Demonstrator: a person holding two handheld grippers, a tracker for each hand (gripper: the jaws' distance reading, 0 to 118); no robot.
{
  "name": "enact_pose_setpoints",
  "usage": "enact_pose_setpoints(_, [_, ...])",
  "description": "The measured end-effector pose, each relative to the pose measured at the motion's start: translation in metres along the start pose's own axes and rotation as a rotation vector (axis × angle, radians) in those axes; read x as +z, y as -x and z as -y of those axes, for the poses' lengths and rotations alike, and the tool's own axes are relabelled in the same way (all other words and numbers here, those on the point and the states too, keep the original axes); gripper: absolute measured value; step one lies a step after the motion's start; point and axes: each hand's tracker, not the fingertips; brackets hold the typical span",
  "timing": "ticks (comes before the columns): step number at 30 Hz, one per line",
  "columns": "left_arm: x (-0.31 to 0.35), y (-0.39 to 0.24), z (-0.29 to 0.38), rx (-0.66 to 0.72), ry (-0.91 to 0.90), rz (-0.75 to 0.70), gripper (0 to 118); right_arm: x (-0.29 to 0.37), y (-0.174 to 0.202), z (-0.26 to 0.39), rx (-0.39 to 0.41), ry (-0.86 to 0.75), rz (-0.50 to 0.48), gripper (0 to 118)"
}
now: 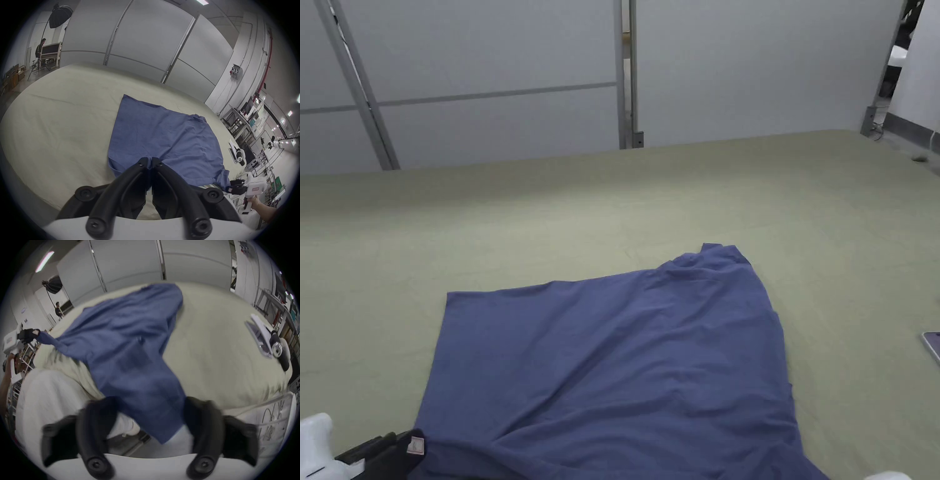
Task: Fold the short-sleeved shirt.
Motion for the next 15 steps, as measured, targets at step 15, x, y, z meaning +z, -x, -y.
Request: enact_pose_setpoints(15, [0.005, 0.0, -0.009, 0.049, -0.028, -0.008, 5, 0.058, 0.032, -0.073, 0.005, -0.347, 0.114, 13])
